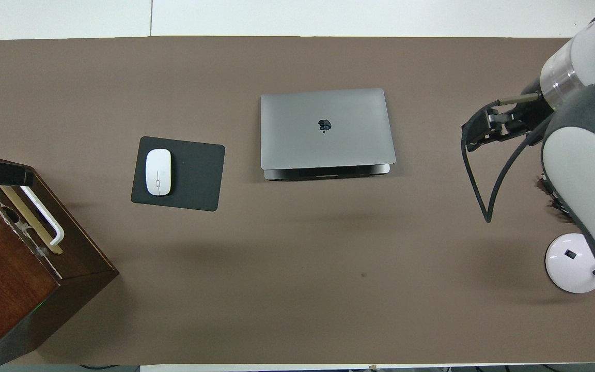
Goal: Close laptop with both arms
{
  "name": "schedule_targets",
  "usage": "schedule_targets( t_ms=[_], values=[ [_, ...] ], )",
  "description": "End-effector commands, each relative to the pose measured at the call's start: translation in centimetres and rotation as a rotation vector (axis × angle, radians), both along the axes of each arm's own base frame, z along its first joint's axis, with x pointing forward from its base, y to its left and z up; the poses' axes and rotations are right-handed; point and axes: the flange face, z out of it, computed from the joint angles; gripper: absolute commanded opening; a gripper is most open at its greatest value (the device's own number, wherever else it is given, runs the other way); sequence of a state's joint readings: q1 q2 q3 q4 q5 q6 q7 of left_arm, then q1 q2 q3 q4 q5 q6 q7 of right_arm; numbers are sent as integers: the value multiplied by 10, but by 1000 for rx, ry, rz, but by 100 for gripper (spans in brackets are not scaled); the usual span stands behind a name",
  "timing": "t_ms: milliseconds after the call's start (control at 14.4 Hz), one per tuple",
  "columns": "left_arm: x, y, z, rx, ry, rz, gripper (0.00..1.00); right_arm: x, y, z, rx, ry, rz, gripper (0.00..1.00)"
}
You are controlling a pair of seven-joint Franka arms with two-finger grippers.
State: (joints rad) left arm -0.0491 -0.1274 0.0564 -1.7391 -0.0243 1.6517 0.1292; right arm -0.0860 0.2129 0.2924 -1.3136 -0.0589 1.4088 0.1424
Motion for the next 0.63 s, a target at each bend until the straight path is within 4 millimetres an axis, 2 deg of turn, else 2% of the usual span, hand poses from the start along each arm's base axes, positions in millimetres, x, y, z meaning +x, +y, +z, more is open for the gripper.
schedule_targets(
  t_ms=[0, 278, 348, 557],
  values=[
    [3, -1, 6, 18, 3, 24, 100, -6, -5, 3, 4, -12, 8, 100],
    [3, -1, 7, 18, -3, 47, 100, -10, 3, 3, -1, -28, 18, 100],
    [2, 0, 8, 17, -1, 56, 100, -7, -10, 1, -3, -46, -1, 100],
    [1, 0, 7, 19, 3, 60, 100, -17, -11, -14, -15, -50, -2, 100]
  ],
)
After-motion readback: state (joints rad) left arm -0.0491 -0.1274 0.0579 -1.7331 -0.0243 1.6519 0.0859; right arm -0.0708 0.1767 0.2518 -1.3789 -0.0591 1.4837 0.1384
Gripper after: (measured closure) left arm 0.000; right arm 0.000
